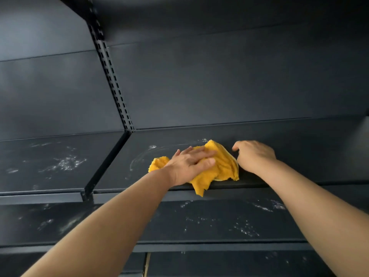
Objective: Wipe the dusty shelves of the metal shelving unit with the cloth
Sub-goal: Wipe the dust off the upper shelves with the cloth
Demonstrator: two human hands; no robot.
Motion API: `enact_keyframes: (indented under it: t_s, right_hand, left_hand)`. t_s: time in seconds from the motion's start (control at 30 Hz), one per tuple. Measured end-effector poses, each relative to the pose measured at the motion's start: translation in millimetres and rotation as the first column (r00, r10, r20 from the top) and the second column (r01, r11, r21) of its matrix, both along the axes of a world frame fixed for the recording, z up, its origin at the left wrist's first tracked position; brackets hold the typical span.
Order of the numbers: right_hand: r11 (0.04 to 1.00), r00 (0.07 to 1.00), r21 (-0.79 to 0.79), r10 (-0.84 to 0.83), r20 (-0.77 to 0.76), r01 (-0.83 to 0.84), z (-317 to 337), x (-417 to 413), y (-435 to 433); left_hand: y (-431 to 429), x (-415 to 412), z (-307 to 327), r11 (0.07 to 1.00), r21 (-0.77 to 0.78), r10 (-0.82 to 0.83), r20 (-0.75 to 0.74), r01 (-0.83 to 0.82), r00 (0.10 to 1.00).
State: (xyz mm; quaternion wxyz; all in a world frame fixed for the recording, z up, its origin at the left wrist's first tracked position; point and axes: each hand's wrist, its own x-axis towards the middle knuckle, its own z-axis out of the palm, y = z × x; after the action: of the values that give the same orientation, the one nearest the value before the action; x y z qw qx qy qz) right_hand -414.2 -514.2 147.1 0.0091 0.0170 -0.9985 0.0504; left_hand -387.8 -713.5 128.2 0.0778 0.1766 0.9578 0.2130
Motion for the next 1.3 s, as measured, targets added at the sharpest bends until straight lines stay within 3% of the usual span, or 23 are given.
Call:
enact_keyframes:
  t_s: [0.1,0.23,0.53,0.8,1.0,1.2,1.3]
  right_hand:
    - [0.998,1.0,-0.063,-0.004,0.003,0.005,2,-5,18]
    - [0.996,0.999,-0.082,0.046,0.016,-0.045,7,-7,32]
    - [0.996,0.997,-0.022,0.083,0.01,-0.082,4,-13,27]
    - [0.953,0.96,-0.114,0.282,0.001,-0.28,-7,-9,-32]
    - [0.916,0.926,-0.137,0.375,-0.047,-0.378,-12,3,-81]
    - [0.902,0.911,-0.134,0.4,-0.099,-0.411,-20,21,-125]
    - [0.92,0.925,-0.11,0.364,-0.112,-0.376,-23,27,-132]
  left_hand:
    - [21,-20,-6,0.982,-0.185,-0.056,-0.031,0.05,0.998]
    - [41,-44,-9,0.98,-0.199,-0.005,-0.078,-0.01,0.997]
    - [52,-81,-14,0.9,-0.209,0.349,-0.177,-0.382,0.92]
    - [-21,-59,-10,0.759,-0.208,0.59,-0.181,-0.617,0.787]
    - [-94,-25,-10,0.678,-0.212,0.685,-0.163,-0.703,0.71]
    - [-150,9,-12,0.631,-0.247,0.714,-0.186,-0.736,0.674]
    - [-158,24,-15,0.684,-0.247,0.649,-0.225,-0.687,0.727]
